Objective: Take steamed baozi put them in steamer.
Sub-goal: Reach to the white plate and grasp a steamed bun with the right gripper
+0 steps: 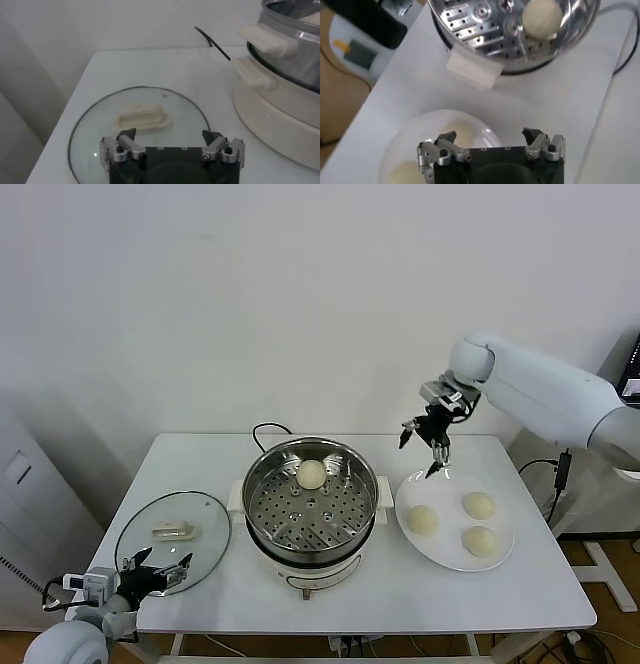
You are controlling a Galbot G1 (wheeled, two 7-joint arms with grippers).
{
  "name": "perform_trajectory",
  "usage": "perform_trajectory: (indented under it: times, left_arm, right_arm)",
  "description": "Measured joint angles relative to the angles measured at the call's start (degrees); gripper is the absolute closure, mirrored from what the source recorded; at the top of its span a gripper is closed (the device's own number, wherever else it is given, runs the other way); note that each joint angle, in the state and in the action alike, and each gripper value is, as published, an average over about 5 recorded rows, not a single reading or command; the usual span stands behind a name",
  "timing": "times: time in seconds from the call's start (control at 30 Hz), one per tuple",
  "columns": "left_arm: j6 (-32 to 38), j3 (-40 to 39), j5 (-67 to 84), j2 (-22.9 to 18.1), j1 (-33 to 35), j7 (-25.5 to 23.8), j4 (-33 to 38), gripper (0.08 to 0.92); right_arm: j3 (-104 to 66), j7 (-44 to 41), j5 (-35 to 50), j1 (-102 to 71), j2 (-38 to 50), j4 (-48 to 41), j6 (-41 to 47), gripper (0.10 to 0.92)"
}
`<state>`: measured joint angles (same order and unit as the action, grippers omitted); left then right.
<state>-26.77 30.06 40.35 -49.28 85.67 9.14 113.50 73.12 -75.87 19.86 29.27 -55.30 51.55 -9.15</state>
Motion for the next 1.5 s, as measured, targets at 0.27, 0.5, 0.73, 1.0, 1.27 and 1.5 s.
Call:
perform_trajectory:
  times: [0.27,0.5,0.73,1.0,1.27,1.5]
  left_arm:
    - [0.00,0.24,-0.14,-0.33,0.29,0.04,0.25,0.177]
    - [-0.16,0.23,-0.36,-0.71,0.42,0.20,0.60,0.177]
    - [-0.23,0.23,-0.52,-0.81,0.51,0.29,0.63,0.177]
    - [-0.24,0.20,-0.54,-0.85,0.53,0.29,0.64,0.177]
    - [-0.23,0.20,-0.54,-0.70,0.52,0.28,0.43,0.177]
    - [-0.21,0.21,-0.54,-0.75,0.59,0.28,0.40,0.177]
  right_arm:
    - [-0.60,3.00,-0.33,-4.22,1.71,-0.08,5.23,0.203]
    - [-2.80,5.50,-2.31,-8.60,2.12,-0.87,7.37,0.203]
    - [-6.15,7.52,-5.34,-13.38,1.67,-2.53,8.13,0.203]
    - [-9.28,8.96,-8.46,-17.39,0.78,-4.57,8.58,0.205]
    - [-11.53,9.63,-10.34,-19.96,0.30,-5.56,9.07,0.305]
    - [-13.60,10.38,-11.47,-21.66,-0.19,-6.61,9.17,0.486]
